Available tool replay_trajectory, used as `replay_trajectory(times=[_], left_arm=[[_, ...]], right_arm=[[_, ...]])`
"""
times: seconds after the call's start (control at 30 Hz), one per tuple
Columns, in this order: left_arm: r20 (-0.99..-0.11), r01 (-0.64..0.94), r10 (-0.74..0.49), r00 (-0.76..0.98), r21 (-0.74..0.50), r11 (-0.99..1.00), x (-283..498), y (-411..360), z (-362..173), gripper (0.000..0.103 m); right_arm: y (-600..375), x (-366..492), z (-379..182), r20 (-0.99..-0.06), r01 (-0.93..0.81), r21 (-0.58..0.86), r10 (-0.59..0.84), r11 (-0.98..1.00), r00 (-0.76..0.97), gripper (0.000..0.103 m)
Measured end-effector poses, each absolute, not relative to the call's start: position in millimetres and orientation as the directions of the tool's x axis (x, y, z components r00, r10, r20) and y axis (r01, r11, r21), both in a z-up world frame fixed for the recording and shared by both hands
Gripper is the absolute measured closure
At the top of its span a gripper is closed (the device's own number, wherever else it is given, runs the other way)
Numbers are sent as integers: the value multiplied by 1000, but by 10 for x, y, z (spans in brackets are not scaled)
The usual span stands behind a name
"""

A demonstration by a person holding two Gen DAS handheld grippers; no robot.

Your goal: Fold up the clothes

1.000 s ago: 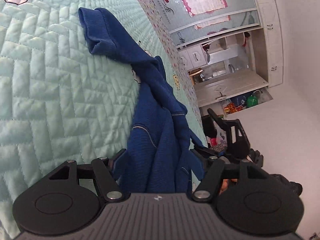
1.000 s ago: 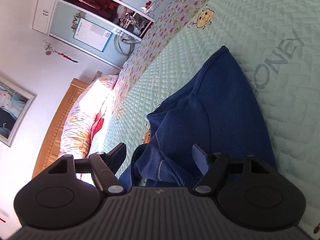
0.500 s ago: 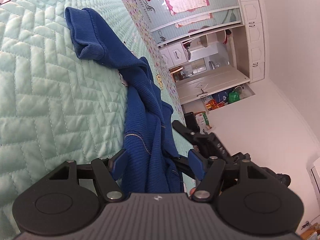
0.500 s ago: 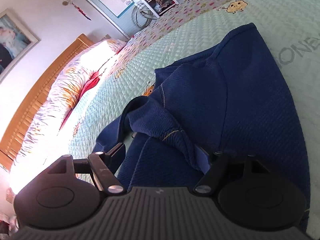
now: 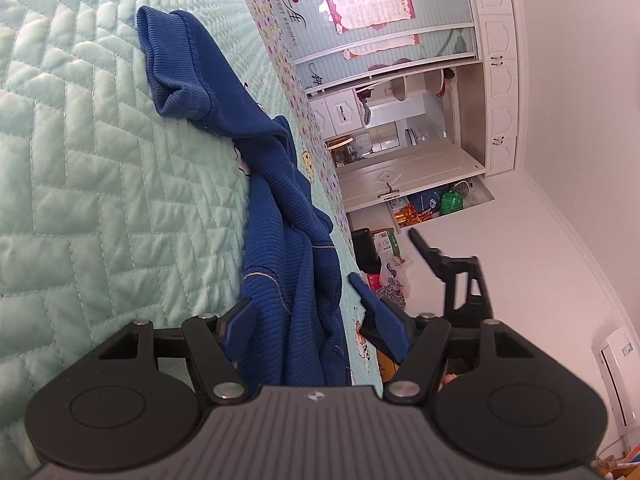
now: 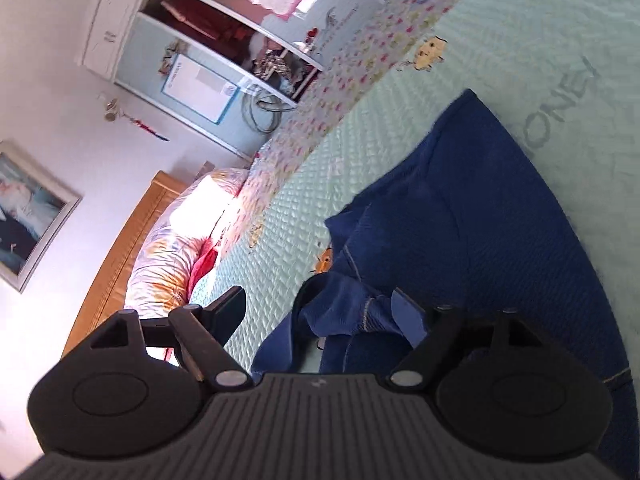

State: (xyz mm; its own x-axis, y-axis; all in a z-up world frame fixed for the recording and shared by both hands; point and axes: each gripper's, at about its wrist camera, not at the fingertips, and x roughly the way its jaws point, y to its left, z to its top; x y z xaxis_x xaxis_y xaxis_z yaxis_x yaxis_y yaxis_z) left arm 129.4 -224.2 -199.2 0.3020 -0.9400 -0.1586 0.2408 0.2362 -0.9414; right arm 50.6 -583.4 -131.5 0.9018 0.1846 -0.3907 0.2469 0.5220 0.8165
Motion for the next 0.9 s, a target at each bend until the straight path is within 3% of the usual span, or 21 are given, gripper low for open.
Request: replay_trajectory(times=[0.07,0.13,0.27,0.47,0.5,0.57,0.6,0.7,0.8,0.9], left_arm=[[-161,241,-941,298,-941,237,1302,-2236,-1994,35],[-160,237,-943,292,-943,233,1315,-2225,-1997,35],[-153,226,-946,286,-949,221,1337,-2203,-1994,35],[-172,244,-942,289,-938,246,1310,-2226,-1925,34],[-177,260,-941,288,-931,254,1286,-2241,-1889,30],[-171,303,-946,277,-918,254,1228,-2276,-1811,28],[-157,316,-949,274,-917,243,1205,-2280,-1786,28],[-75,306,-956,283,-938,164,1194,-2200,-1785,28],[47,239,-955,293,-971,26,1277,-2051,-1886,28],[156,196,-950,272,-975,-104,1356,-1950,-1967,28]], right_arm=[[-5800,587,-1534,-456,311,819,217,483,863,23],[-5680,569,-1677,-454,311,803,184,509,872,27],[-5604,626,-1552,-494,315,756,184,574,850,26],[-5512,297,-1355,-396,251,832,212,495,893,22],[-5477,240,-1383,-387,245,845,229,474,893,22],[-5408,307,-1663,-526,350,790,262,504,809,26],[-5369,305,-1718,-542,342,761,250,551,802,35],[-5226,361,-1503,-590,326,673,215,664,778,32],[-4998,509,-1187,-572,211,562,191,799,798,31],[-4623,845,-913,-596,76,308,130,948,792,31]])
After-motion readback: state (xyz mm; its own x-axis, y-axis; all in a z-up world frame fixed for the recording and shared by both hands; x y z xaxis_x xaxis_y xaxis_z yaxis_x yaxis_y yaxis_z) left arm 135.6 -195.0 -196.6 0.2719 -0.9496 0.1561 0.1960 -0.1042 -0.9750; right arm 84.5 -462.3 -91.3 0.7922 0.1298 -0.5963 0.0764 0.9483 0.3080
